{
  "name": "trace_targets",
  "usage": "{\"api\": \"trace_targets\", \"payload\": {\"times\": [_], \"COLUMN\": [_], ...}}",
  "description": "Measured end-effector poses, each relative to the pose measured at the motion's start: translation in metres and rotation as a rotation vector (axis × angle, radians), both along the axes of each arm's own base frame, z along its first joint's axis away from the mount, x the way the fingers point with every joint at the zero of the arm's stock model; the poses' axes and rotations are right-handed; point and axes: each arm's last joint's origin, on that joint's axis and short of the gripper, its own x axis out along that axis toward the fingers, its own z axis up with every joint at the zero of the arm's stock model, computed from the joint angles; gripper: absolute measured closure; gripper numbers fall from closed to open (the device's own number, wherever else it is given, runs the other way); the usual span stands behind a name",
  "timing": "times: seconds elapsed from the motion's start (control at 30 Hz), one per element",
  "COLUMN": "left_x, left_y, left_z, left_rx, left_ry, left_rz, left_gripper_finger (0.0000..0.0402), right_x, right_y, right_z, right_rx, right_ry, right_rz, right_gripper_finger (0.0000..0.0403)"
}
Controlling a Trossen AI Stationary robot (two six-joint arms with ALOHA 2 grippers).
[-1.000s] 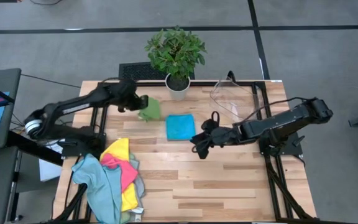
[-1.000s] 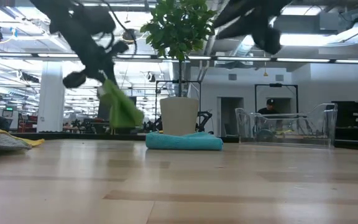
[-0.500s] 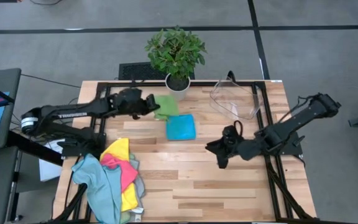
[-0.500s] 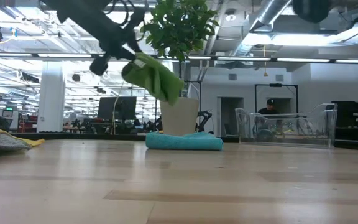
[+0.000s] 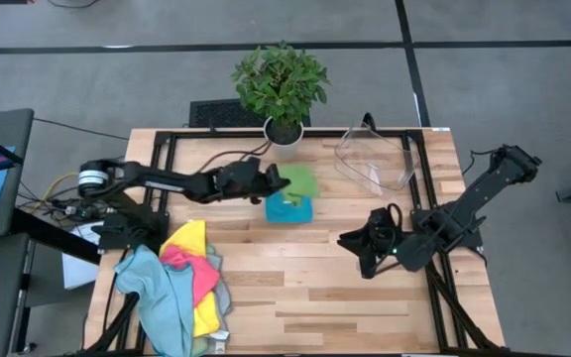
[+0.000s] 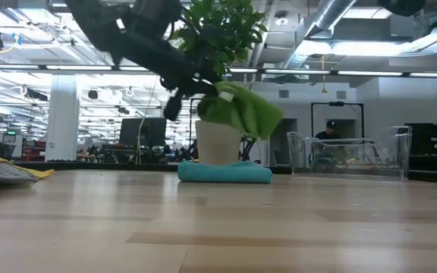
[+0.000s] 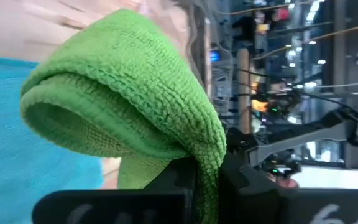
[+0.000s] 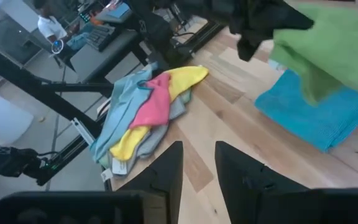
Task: Fold microfiber towels
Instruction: Stack the green microfiber towel on the blue microfiber towel
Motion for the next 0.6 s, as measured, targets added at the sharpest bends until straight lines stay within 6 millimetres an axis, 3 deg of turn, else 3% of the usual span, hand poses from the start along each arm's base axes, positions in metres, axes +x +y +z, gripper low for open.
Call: {"api": "trace_targets", "payload": {"times": [0.13,0.43,0.6], "left_x": [0.010,0.022,0.032], "left_y": [0.001,0.000,0.000], "left_z": [-0.012,-0.041,-0.027], "left_rx": [-0.031,0.000,-0.014], "left_ry": [-0.047,0.079,-0.107], "left_rz": [-0.007,-0.031,-0.053], "left_gripper_finger": [0.0399,0.0398,0.0398], "right_x": [0.000,-0.001,-0.001], "right_y": [0.000,-0.001,-0.002], "right_z": [0.000,-0.002,-0.002], "right_rx": [-0.011,-0.027,-0.033], "right_ry": [-0.001,0.016,0.019], "right_rz": [-0.013,-0.016,-0.020], "right_gripper_finger": [0.0282,0.0282,0.0282]}}
